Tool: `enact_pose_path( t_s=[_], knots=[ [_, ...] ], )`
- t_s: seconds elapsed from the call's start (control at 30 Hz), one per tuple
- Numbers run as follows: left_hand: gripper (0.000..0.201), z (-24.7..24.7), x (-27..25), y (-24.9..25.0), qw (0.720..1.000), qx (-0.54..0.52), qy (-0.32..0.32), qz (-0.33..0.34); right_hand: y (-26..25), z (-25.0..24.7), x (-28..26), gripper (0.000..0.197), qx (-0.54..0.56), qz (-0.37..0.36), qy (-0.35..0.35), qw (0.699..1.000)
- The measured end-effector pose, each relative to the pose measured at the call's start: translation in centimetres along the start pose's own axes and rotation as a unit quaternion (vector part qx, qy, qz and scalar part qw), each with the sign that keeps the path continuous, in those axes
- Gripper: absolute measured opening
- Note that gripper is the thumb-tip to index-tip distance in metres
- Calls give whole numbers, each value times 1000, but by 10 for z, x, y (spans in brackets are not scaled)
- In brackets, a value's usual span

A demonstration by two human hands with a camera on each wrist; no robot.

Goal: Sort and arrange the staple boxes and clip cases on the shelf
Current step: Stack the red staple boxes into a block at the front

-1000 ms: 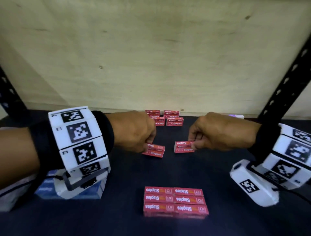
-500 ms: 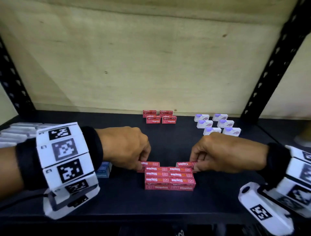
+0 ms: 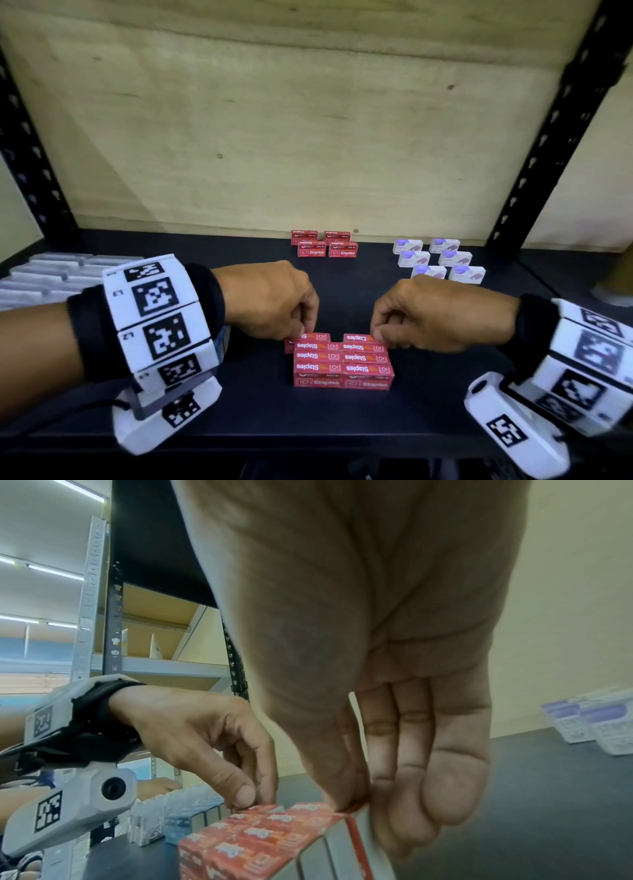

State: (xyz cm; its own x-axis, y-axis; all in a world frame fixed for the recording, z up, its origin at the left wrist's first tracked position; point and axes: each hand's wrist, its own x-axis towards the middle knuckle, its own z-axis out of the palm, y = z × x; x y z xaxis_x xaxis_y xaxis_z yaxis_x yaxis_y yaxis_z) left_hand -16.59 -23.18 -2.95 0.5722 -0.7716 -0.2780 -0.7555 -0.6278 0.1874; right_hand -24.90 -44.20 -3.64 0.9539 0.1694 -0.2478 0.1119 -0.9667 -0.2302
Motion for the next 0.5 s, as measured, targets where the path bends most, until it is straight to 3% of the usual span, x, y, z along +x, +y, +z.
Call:
enact_pose_path(
  t_s=[0.3,0.5],
  knots=[
    [11,-5,7,7,1000,7,-3,-9,-5,-8,13,20,-29,-12,-26,999],
    [17,-24,28,-2,996,66,44,-43,9,-36,42,14,-81,3,14,997]
  ],
)
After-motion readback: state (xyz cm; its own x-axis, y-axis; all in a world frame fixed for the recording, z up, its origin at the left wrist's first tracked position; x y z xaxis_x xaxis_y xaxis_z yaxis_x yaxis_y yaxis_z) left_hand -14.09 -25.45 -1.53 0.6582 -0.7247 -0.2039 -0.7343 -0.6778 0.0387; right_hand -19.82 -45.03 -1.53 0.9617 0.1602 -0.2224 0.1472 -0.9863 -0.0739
